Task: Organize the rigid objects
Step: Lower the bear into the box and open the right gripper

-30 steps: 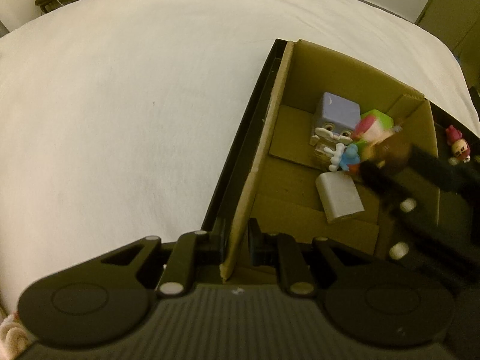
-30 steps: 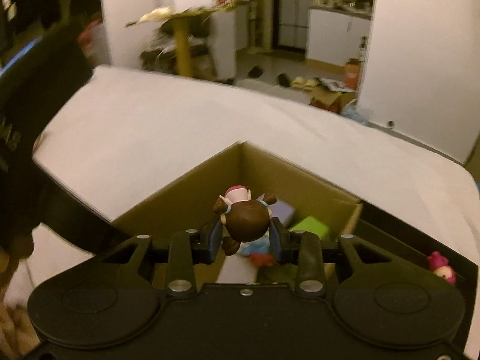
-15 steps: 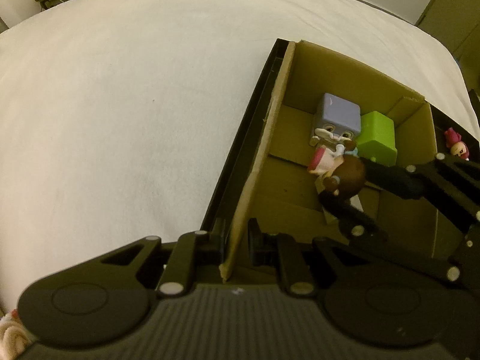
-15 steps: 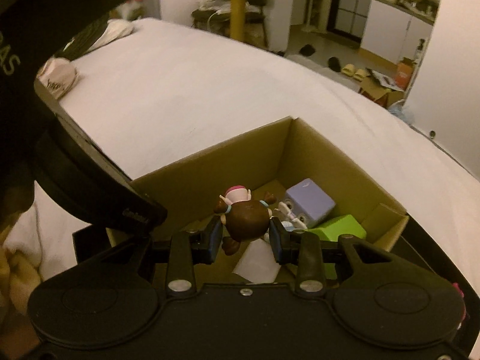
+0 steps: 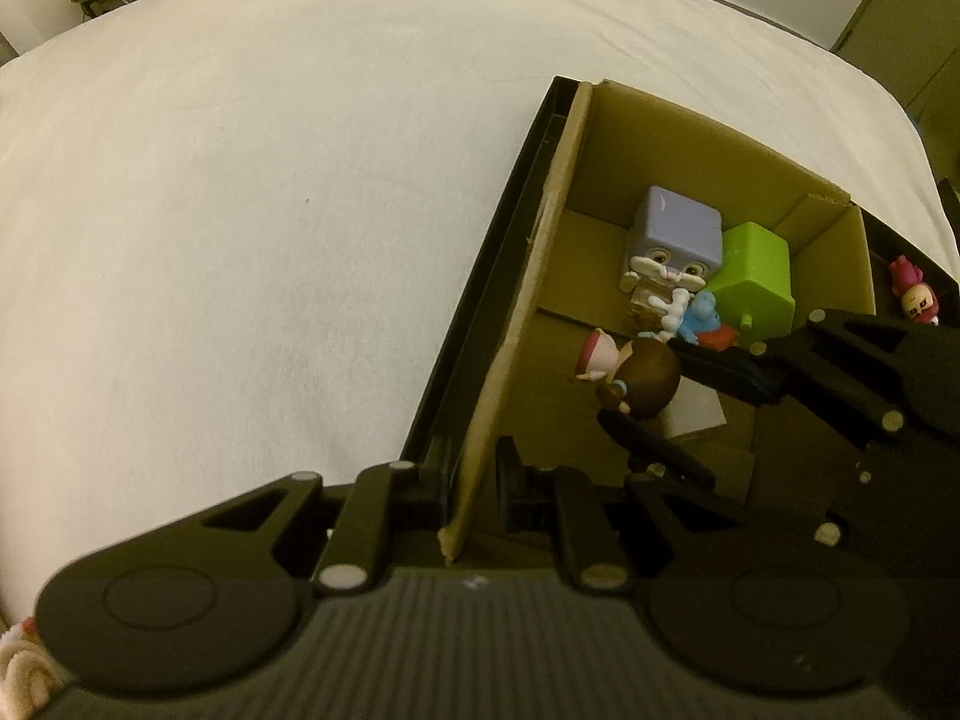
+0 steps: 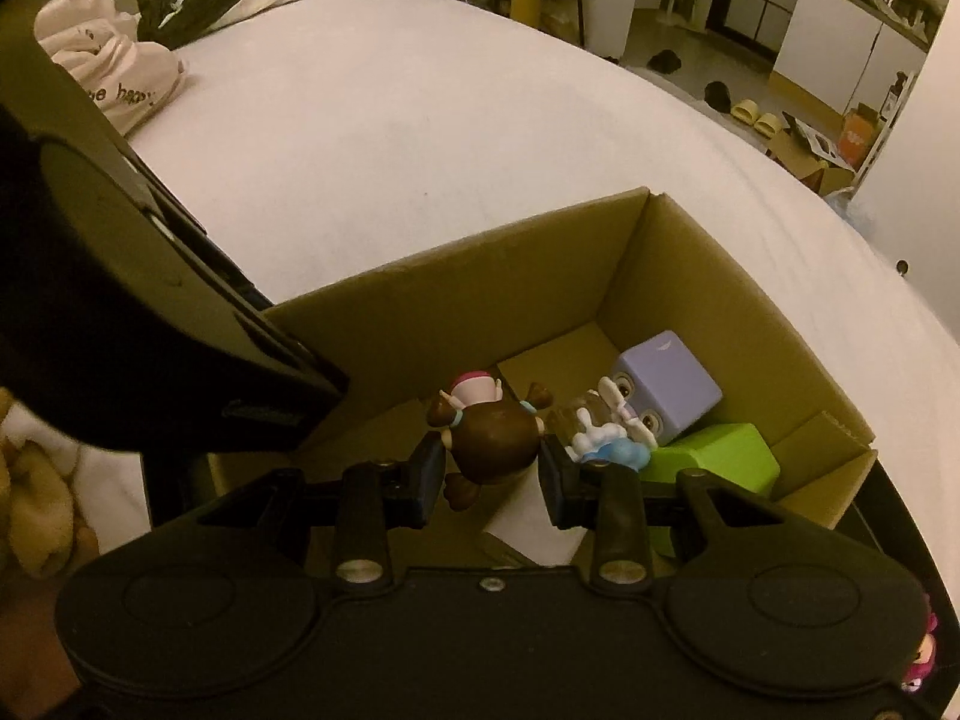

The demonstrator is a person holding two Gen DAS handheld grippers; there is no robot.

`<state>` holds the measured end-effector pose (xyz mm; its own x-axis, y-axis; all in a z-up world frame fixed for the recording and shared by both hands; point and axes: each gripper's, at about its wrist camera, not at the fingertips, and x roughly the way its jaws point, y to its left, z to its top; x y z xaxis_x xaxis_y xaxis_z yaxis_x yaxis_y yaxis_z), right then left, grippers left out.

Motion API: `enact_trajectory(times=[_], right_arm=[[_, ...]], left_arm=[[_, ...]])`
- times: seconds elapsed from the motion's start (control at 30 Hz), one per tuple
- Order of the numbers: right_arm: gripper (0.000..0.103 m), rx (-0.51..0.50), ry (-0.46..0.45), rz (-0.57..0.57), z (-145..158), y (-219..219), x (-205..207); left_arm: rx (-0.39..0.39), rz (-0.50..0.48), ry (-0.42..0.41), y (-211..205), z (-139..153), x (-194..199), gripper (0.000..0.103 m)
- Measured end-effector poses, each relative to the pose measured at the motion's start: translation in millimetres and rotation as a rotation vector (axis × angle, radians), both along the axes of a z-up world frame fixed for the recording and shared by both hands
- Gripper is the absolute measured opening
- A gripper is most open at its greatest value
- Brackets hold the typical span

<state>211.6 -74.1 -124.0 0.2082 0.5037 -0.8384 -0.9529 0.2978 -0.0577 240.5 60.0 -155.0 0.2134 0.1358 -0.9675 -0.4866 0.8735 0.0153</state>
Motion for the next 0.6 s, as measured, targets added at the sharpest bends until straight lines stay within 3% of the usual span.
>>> enact_trajectory(times=[0.4, 0.6], right_arm=[[0.035, -0.063, -0.005, -0.021, -10.5, 4.7, -3.1], [0.036, -0.008, -0.003, -0.048, -0.2, -5.5, -7.2]], left_arm=[[-0.001, -0.005, -0.002, -0.2, 0.5, -0.4, 0.014], [0.002, -0.004, -0.002, 0.4, -0.7, -0.5, 0.014]])
